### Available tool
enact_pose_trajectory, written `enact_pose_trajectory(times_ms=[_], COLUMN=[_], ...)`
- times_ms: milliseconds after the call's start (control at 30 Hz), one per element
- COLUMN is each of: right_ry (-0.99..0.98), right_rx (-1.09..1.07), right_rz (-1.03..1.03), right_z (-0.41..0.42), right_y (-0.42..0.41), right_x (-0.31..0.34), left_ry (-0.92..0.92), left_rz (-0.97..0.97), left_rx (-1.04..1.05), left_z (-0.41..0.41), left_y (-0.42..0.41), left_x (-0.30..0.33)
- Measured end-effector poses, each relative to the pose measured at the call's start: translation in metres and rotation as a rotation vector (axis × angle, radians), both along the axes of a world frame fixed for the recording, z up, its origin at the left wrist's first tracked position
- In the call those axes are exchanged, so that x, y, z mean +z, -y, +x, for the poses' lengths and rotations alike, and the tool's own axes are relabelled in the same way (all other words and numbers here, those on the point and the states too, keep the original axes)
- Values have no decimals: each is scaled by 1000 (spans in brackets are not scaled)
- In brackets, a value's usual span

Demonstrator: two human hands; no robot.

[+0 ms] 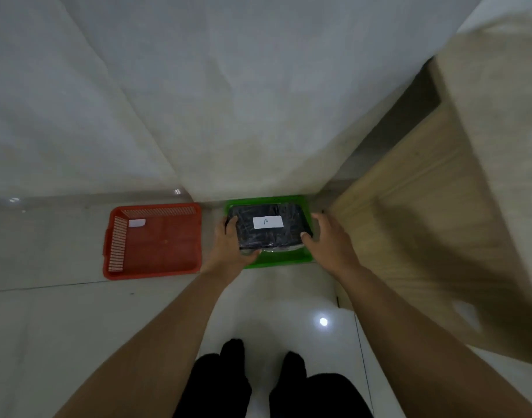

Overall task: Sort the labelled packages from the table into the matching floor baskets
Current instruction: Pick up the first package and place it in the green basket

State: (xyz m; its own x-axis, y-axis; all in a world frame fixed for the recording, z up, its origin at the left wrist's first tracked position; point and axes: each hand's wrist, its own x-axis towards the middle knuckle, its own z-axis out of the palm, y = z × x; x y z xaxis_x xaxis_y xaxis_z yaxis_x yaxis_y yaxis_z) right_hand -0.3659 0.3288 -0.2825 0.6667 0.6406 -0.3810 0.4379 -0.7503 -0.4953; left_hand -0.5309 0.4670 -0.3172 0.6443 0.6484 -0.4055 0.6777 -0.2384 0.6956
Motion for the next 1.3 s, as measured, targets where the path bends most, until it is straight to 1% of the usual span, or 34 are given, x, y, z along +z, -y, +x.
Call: enact_pose_trajectory(times_ms=[100, 200, 333, 400, 500, 600, 733, 867, 1100, 1300], right_ry=[10, 53, 49, 90, 167, 144, 136, 114, 134, 159], right_rx=[-16, -15, -4, 27, 74, 78, 87, 94, 68, 75], right_rz=[-29, -32, -63, -80, -77, -72, -58, -10, 60, 115], right_z=[11, 28, 56, 69, 85, 93, 95, 99, 101, 103], right_y=[4, 5, 6, 4, 0, 2, 10, 16, 18, 21], right_x=[-84, -173, -282, -325, -369, -394, -408, -411, -418, -423], left_ry=[-38, -29, 7, 14, 37, 71, 80, 65, 6, 7], left_rz=[14, -1, 17, 40, 53, 53, 58, 72, 128, 143], left_rx=[13, 32, -7, -31, -15, 22, 17, -14, -49, -12], left_z=[10, 28, 55, 68, 86, 98, 109, 118, 130, 158], left_y=[4, 6, 7, 7, 7, 11, 14, 15, 6, -15], left_x=[-88, -178, -289, -332, -378, -408, -428, -437, -447, -446])
